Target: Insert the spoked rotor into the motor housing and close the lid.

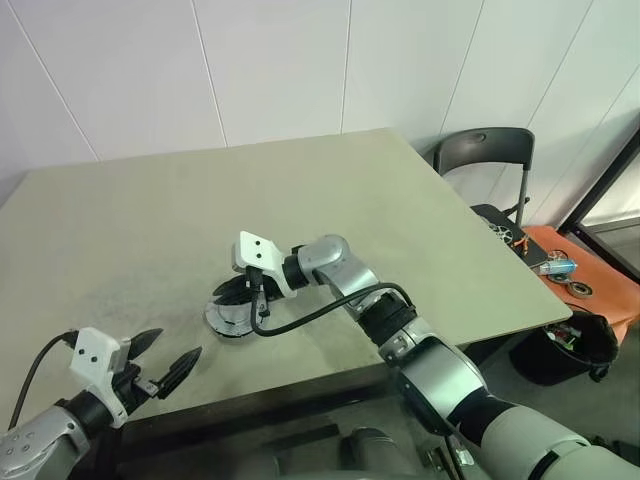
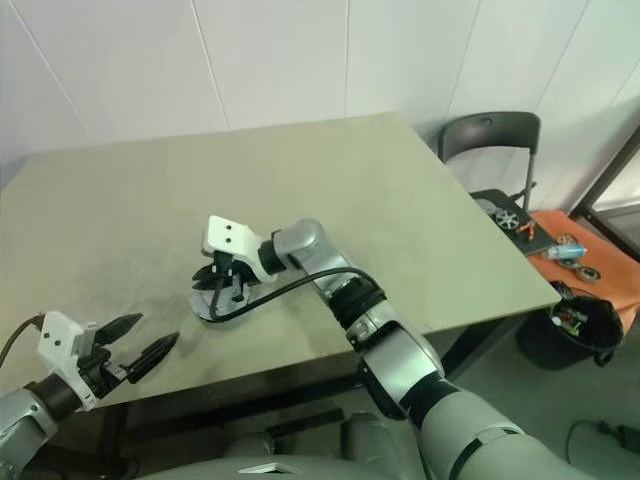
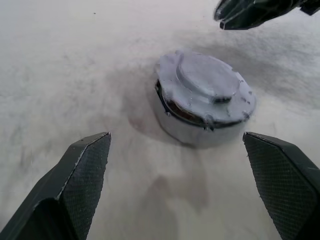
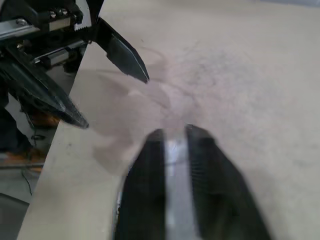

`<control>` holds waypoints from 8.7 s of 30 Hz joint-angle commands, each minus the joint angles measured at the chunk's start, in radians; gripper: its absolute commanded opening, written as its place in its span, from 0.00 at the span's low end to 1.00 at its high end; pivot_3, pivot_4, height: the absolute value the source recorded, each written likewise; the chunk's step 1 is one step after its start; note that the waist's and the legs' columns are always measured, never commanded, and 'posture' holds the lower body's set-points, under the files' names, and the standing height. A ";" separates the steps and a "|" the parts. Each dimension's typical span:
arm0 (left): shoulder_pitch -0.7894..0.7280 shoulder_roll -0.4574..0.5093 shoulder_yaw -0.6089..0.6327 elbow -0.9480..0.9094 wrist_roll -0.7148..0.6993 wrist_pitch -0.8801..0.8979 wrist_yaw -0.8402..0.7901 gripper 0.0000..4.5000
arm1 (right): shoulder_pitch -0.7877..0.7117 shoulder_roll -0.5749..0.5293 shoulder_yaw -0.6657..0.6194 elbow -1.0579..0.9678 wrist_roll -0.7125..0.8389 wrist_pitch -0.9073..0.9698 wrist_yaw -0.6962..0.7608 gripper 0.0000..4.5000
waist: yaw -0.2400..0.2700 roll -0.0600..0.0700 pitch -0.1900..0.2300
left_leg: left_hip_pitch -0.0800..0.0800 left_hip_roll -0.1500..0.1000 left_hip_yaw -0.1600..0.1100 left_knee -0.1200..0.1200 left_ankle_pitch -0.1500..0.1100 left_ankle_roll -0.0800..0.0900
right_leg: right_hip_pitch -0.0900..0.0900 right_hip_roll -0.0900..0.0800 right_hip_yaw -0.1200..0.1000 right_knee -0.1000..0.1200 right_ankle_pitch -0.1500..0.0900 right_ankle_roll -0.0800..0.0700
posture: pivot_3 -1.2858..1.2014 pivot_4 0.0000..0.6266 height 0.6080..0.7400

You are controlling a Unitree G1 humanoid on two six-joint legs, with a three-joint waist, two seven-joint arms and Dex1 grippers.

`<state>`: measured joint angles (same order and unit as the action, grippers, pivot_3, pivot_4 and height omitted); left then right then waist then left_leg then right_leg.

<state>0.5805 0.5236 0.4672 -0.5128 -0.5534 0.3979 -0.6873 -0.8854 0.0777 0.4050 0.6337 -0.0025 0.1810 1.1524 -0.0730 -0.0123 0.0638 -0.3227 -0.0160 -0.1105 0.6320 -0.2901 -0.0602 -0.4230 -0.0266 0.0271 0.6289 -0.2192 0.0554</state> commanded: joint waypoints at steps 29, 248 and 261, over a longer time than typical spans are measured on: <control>0.004 0.003 -0.007 -0.013 0.024 -0.060 -0.006 1.00 | -0.023 0.056 0.006 0.260 -0.080 -0.178 -0.130 0.99 | 0.000 0.000 0.000 | 0.000 0.000 0.000 -0.001 0.000 0.000 | 0.000 0.000 0.000 0.000 0.000 0.000 | 0.52 0.00 1.00; -0.449 0.083 -0.302 0.193 0.139 0.190 0.026 0.00 | -0.189 0.074 -0.721 0.438 0.436 1.177 -0.598 1.00 | -0.001 0.003 -0.004 | 0.001 -0.001 -0.001 -0.001 0.000 0.000 | 0.003 -0.001 0.000 -0.001 -0.001 0.001 | 0.52 0.00 1.00; -0.451 0.070 -0.293 0.203 0.131 0.186 0.027 0.00 | -0.186 0.072 -0.745 0.432 0.463 1.185 -0.624 0.42 | -0.006 0.003 -0.004 | 0.001 -0.001 -0.001 -0.001 0.000 0.000 | 0.002 0.000 0.000 0.000 -0.001 0.001 | 0.52 0.00 1.00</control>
<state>0.1316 0.6011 0.1978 -0.2889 -0.4051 0.5823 -0.6447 -1.0520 0.1256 -0.3303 1.0846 0.4248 1.3585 0.5181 -0.0786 -0.0089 0.0595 -0.3218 -0.0170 -0.1121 0.6308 -0.2900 -0.0599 -0.4206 -0.0267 0.0266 0.6287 -0.2198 0.0564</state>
